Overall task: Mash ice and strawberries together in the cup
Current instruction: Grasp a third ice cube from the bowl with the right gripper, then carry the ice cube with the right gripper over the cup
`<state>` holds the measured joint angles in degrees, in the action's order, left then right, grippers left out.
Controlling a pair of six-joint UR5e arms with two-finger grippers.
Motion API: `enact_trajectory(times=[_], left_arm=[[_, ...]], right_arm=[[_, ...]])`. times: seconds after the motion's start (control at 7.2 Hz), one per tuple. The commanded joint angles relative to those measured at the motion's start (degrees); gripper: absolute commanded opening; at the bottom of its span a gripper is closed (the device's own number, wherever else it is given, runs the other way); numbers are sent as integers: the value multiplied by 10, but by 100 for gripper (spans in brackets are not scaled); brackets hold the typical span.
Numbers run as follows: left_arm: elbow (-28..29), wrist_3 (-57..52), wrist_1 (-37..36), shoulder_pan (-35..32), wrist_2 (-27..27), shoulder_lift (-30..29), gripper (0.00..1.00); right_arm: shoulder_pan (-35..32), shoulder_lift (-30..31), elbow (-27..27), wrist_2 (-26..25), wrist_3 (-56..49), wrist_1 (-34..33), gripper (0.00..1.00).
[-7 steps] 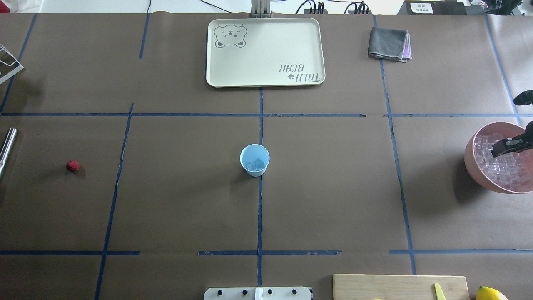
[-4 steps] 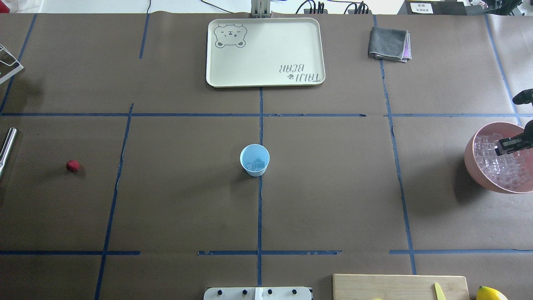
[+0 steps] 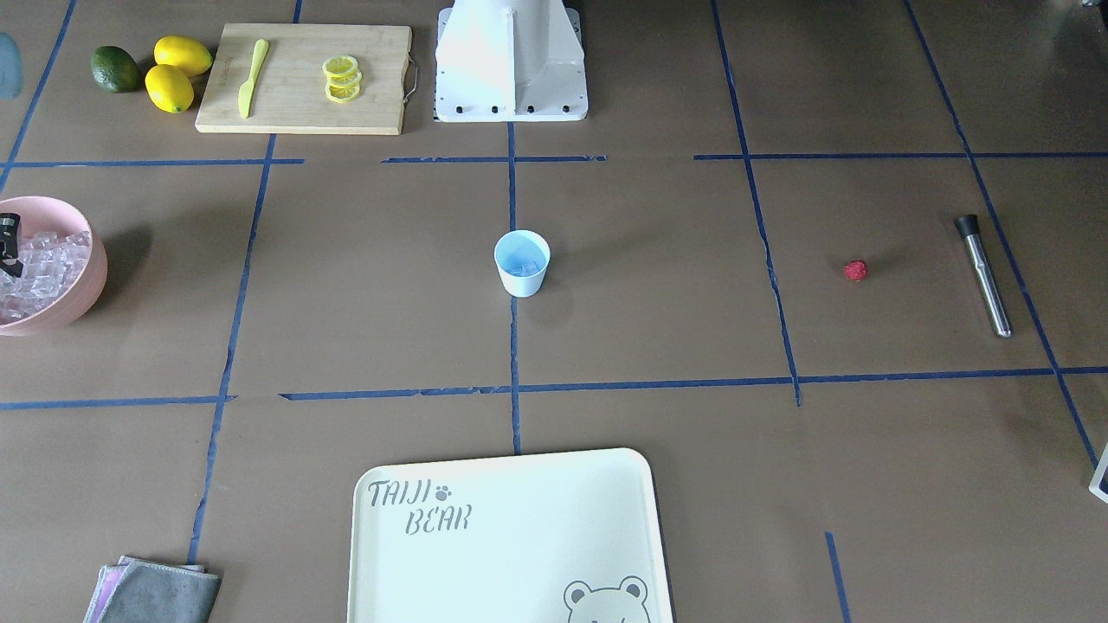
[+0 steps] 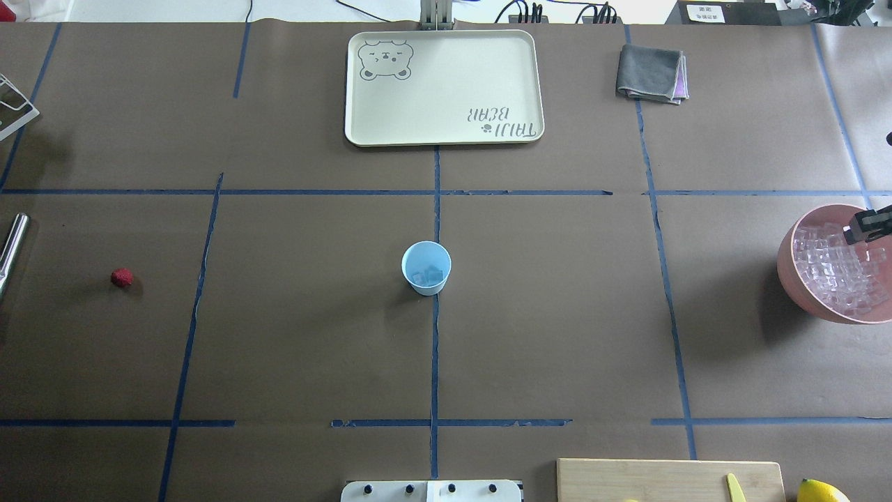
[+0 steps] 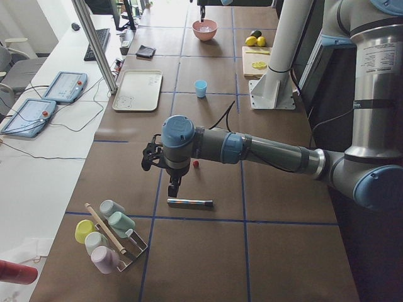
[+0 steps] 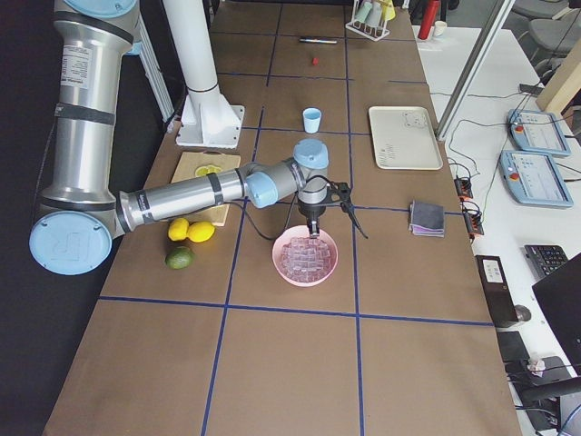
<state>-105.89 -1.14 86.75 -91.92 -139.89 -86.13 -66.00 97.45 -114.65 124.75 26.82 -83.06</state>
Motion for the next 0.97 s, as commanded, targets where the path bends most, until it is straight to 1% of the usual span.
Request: enact_trajectory(times=[0.0, 0.14, 0.28, 0.42, 0.56, 0.69, 0.83], left_arm=[[1, 0, 0, 0, 0, 0, 100], [0, 0, 0, 0, -1, 0, 100], [0, 0, 0, 1, -2, 0, 100], [0, 0, 0, 1, -2, 0, 100], [1, 0, 0, 1, -1, 0, 100], [1, 0, 0, 1, -2, 0, 100], [1, 0, 0, 1, -2, 0, 100]], right_arm=[[6, -85, -57, 2, 13, -137, 0], [35, -159, -51, 1, 41, -190, 0], [84, -224, -46, -5, 100, -226, 0], [145, -297, -25, -14, 196, -236, 0], [208, -353, -8, -59, 288, -236, 0], [264, -403, 20, -95, 355, -235, 0], [312, -438, 42, -142, 404, -233, 0]])
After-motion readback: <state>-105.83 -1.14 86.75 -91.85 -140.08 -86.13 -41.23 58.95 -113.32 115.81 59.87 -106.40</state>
